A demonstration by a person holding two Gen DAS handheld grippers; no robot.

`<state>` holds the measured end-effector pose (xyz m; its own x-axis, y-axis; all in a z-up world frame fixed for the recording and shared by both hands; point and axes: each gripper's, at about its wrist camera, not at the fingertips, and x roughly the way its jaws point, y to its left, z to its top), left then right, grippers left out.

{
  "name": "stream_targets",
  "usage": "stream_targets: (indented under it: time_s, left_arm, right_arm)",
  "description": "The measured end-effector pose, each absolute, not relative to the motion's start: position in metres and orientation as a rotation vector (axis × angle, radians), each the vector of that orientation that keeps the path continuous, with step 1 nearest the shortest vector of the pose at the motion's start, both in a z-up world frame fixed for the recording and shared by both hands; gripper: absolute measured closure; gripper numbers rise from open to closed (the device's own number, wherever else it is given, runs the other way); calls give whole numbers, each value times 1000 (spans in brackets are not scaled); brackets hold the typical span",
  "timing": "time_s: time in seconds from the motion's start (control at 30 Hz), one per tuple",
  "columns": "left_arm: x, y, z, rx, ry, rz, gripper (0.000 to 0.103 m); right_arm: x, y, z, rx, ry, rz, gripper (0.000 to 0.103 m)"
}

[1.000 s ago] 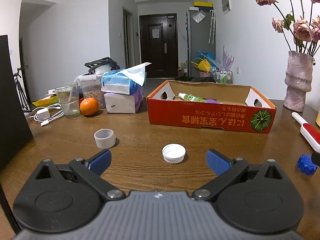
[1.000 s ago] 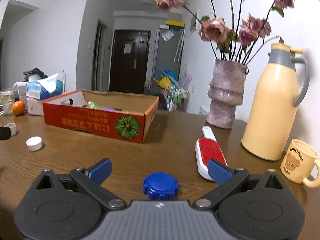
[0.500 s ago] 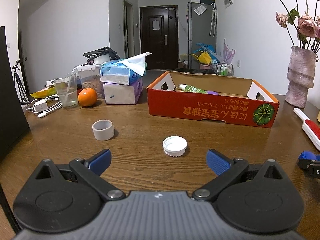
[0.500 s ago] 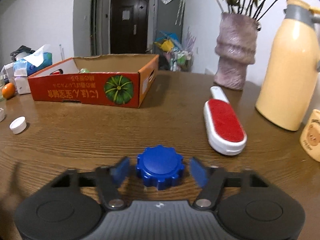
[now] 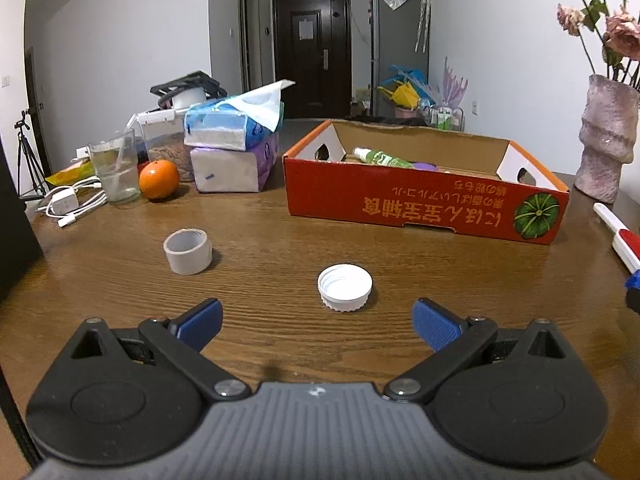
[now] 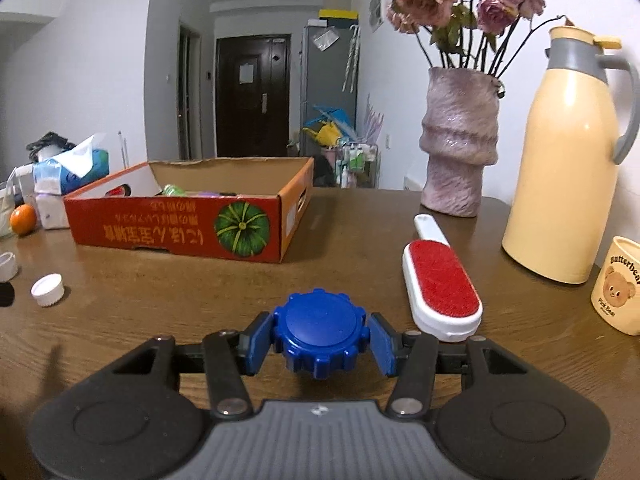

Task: Organize rigid objects
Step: 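Move the right tool down to the blue cap, fingers open around it, then close the right tool on the blue cap while the left tool grasps the white cap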

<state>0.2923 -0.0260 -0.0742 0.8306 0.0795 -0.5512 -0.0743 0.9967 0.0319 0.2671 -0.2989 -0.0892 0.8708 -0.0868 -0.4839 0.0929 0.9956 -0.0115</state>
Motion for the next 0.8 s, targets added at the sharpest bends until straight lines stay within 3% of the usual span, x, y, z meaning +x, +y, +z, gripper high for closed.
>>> stream_targets:
  time_s: [0.7, 0.8]
  left_arm:
    - [359, -18, -98, -13, 720, 29, 0]
    - [363, -14, -98, -25, 717, 29, 6]
  right_arm:
    - [269, -303, -87, 39, 477, -147, 52]
    - [269, -302, -87, 34, 473, -142, 52]
